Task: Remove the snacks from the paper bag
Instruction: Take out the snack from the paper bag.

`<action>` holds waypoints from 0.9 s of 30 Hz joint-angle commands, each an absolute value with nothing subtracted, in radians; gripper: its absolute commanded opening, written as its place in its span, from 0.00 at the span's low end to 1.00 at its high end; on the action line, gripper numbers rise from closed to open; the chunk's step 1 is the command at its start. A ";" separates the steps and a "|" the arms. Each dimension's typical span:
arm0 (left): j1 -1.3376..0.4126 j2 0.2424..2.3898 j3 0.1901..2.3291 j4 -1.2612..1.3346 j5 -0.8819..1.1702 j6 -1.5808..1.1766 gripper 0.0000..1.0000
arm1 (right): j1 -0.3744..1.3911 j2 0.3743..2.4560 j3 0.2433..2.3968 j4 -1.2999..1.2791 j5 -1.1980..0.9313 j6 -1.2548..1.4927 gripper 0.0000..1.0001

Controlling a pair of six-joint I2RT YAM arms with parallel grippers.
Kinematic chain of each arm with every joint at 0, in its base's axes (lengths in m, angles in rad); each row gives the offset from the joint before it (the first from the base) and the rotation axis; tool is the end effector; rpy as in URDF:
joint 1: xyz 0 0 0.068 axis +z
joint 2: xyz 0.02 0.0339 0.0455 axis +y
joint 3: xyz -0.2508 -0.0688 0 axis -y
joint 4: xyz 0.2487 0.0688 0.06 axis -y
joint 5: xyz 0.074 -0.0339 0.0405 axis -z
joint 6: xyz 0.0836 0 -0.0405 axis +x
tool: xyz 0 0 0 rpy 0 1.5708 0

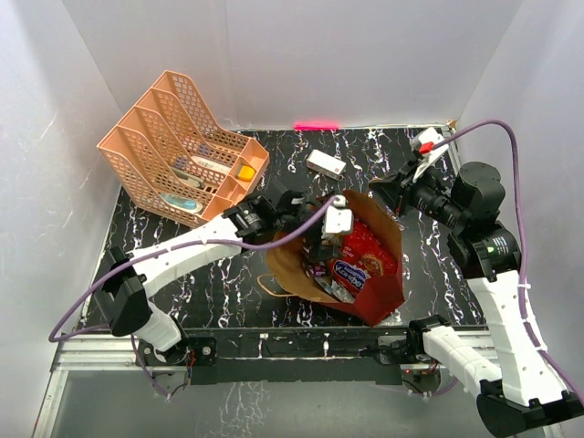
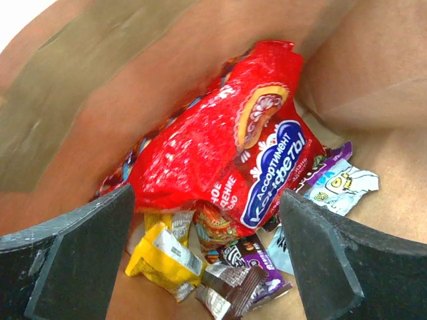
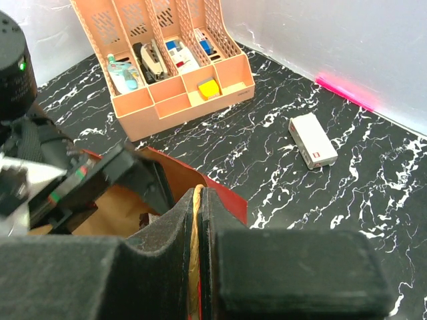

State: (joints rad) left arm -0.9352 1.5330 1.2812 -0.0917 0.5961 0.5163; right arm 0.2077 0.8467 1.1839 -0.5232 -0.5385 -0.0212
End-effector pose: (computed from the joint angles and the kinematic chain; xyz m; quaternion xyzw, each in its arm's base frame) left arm 0.2004 -0.3507 0.3120 0.6452 0.4723 -0.3493 0.4885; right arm 0.1986 0.0857 0.4133 -0.2534 0.7177 0.2612 0.5936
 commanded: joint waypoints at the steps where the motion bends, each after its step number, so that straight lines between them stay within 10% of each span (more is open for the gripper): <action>1: -1.001 1.545 1.323 -0.145 0.596 0.802 0.88 | 0.208 0.853 1.264 -0.441 -0.589 -0.033 0.08; 27: -1.058 1.848 1.566 -0.384 0.457 1.000 0.98 | 0.207 0.858 1.314 -0.415 -0.607 -0.002 0.08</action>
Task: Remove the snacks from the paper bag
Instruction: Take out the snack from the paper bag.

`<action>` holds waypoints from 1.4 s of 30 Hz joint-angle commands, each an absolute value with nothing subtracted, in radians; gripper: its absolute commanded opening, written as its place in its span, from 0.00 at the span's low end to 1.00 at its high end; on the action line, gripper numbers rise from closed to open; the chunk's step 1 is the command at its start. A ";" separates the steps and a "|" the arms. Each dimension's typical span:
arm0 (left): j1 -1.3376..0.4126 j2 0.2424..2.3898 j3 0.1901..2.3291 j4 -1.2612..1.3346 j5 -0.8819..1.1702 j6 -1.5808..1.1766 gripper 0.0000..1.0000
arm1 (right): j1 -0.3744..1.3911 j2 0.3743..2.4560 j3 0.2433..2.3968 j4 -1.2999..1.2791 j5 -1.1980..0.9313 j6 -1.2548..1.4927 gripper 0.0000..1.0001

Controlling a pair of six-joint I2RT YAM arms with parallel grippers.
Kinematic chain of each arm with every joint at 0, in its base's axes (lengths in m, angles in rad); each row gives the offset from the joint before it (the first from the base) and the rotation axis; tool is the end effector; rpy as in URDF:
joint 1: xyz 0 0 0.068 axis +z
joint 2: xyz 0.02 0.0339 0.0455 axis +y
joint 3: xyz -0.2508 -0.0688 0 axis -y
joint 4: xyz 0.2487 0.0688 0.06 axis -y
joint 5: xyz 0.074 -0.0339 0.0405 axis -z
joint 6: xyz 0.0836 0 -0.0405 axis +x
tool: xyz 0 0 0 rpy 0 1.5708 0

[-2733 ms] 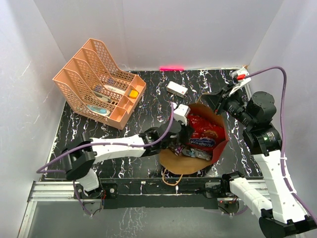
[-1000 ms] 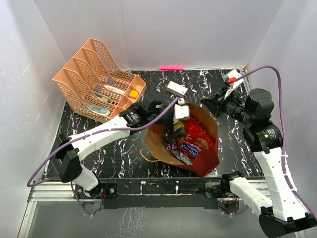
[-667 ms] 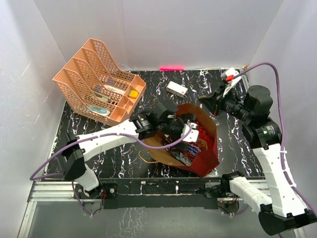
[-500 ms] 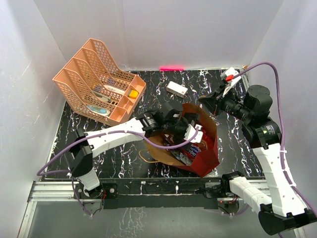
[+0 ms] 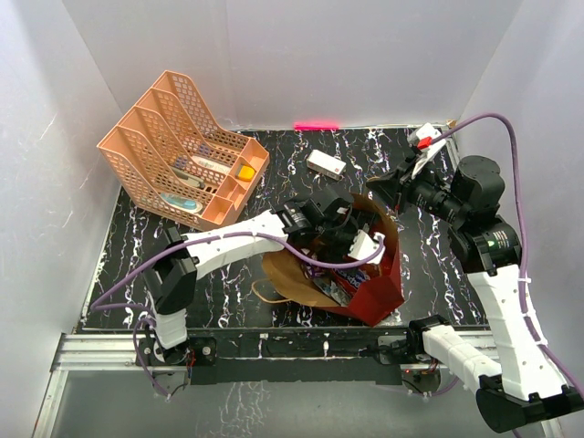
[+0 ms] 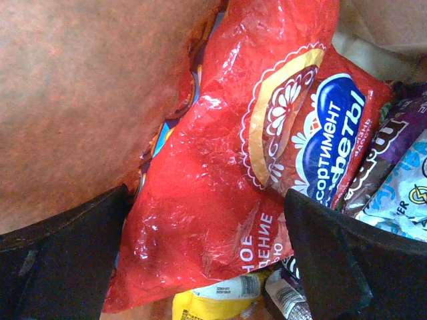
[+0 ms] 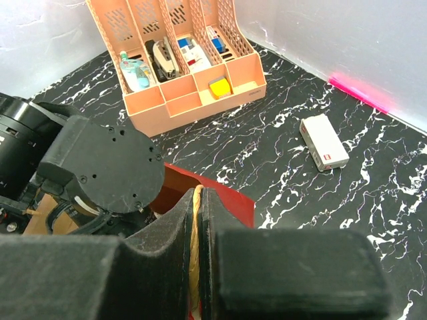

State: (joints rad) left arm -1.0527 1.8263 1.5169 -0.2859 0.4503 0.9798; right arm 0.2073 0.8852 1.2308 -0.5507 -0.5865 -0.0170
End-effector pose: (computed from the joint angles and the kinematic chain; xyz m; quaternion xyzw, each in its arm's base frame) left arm 0.1973 -0.4195 0.2539 0.7871 0.3645 -0.2137 0.4493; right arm 0.2014 0.0896 0.4191 -0.2644 0.7176 0.2806 0.5800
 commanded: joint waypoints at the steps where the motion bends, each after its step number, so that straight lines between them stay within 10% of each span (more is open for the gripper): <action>1: -1.058 1.854 1.569 -0.396 0.457 0.999 0.97 | 0.207 0.857 1.311 -0.412 -0.605 -0.002 0.08; 7: -1.058 1.810 1.474 -0.292 0.433 0.999 0.79 | 0.208 0.840 1.293 -0.403 -0.571 0.004 0.08; 21: -1.062 1.603 1.299 -0.028 0.411 0.902 0.00 | 0.207 0.794 1.256 -0.391 -0.482 0.008 0.08; 42: -1.062 1.583 1.489 0.156 0.054 0.419 0.00 | 0.199 0.977 1.365 -0.501 0.057 -0.337 0.08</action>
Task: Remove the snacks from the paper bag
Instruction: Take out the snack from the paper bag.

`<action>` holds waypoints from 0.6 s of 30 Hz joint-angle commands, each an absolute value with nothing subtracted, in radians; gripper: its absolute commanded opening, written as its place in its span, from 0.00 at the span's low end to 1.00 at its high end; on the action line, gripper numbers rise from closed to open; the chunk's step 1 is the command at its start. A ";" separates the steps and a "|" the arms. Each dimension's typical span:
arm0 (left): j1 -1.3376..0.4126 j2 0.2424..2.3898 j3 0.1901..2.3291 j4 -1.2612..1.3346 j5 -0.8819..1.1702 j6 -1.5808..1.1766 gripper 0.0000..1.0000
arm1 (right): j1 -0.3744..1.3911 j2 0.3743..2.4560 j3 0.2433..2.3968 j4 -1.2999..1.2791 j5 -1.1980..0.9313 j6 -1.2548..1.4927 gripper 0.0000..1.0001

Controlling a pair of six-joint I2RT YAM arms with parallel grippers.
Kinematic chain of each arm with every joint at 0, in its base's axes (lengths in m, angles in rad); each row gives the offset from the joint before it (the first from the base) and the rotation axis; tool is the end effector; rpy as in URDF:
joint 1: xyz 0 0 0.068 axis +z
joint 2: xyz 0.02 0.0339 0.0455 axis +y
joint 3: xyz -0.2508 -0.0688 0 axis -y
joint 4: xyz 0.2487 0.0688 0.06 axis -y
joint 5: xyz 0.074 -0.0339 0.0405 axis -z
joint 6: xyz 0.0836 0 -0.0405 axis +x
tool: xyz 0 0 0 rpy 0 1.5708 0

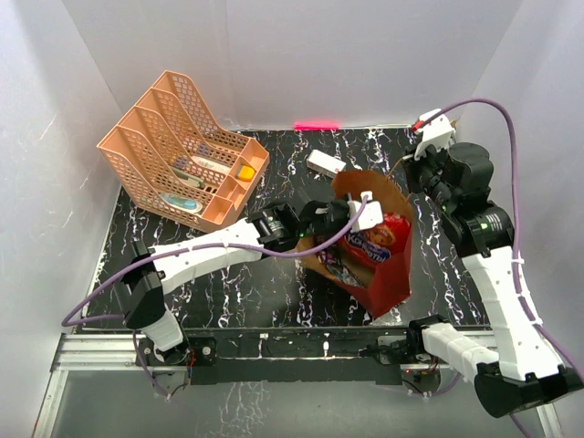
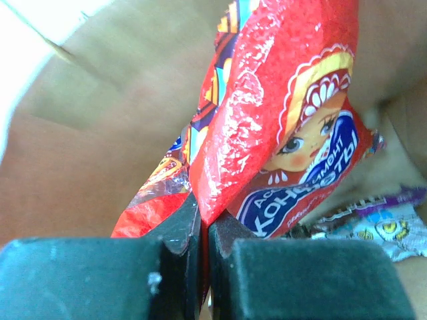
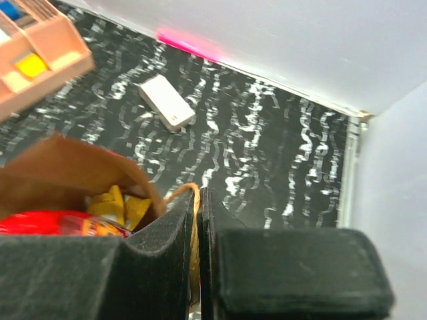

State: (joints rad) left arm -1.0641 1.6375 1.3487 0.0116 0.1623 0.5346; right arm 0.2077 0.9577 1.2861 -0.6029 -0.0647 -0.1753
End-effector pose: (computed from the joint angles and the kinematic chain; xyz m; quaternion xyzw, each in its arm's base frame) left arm 0.2030 -0.3937 0.3076 0.6043 0.5195 -0.2196 0.5628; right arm 0.2369 0.0555 0.4130 -0.1708 0.7785 0.0356 0.6029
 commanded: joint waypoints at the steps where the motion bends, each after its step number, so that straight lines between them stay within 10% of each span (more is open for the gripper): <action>1: -1.062 1.591 1.513 0.146 0.038 0.402 0.00 | 0.185 0.991 1.376 -0.494 0.063 -0.364 0.08; 18: -1.063 1.533 1.680 0.056 -0.038 0.182 0.00 | 0.023 1.188 1.558 -0.512 -0.281 -0.640 0.08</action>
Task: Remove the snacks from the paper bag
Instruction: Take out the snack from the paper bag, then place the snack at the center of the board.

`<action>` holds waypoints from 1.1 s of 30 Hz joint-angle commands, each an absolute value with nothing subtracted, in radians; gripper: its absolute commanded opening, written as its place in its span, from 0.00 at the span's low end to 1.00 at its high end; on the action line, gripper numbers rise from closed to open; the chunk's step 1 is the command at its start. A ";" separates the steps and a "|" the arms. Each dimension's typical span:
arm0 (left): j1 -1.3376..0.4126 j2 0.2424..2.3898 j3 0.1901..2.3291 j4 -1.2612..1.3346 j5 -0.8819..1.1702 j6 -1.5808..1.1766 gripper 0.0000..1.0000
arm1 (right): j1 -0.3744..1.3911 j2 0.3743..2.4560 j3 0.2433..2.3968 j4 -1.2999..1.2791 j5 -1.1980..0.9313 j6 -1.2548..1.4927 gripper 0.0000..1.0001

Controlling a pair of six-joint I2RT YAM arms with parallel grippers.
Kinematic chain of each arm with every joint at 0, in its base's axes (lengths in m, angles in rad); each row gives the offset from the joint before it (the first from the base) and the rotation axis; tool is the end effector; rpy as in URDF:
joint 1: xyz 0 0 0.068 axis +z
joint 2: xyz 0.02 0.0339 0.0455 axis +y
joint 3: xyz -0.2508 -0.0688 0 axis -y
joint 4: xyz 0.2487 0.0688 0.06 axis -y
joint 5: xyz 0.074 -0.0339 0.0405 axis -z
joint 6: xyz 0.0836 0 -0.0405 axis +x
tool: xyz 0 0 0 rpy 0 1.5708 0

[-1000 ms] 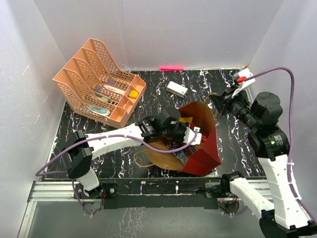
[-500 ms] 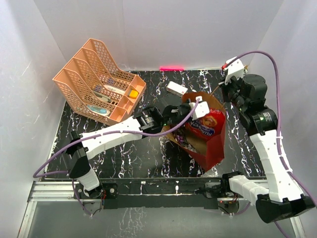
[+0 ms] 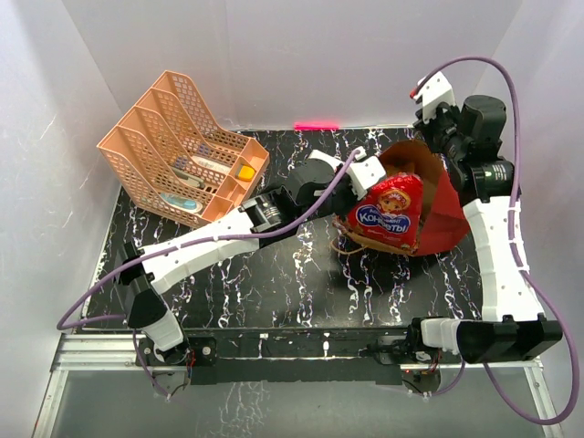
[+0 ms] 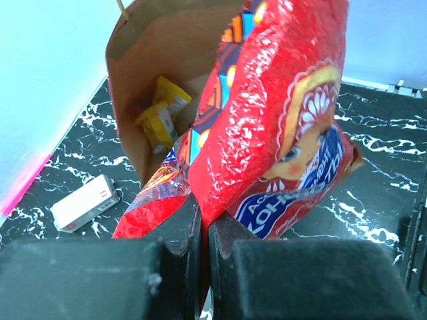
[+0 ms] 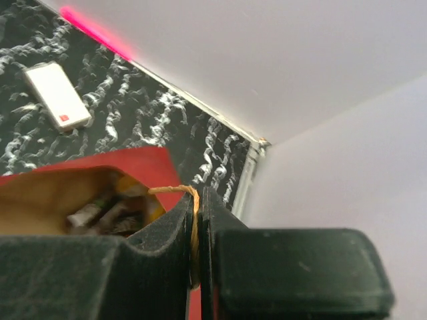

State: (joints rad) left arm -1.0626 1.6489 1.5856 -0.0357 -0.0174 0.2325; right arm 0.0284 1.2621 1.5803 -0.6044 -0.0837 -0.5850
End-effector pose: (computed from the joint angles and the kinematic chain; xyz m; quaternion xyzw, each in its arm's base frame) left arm 0.2195 -0.3910 0.3921 0.4425 0.5947 -0.2648 0.6168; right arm 0.3118 0.0159 0.4428 -0.2654 0.7551 -0.1322 0.5847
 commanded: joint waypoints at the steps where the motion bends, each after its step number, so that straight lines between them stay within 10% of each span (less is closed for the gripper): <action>1: -1.063 1.521 1.676 0.051 -0.045 0.175 0.00 | 0.023 1.149 1.492 -0.495 -0.346 -0.619 0.08; 10: -1.063 1.327 1.540 -0.021 -0.116 0.114 0.00 | 0.024 0.796 1.020 -0.382 -0.518 -0.544 0.08; 33: -1.054 1.151 1.418 -0.526 -0.553 -0.144 0.00 | 0.023 0.729 1.064 -0.420 -0.163 -0.353 0.08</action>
State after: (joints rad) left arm -1.0588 1.1969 1.4193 -0.4889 -0.4557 -0.0013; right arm 0.0242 0.7528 1.0256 -0.4648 -0.2413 -0.4065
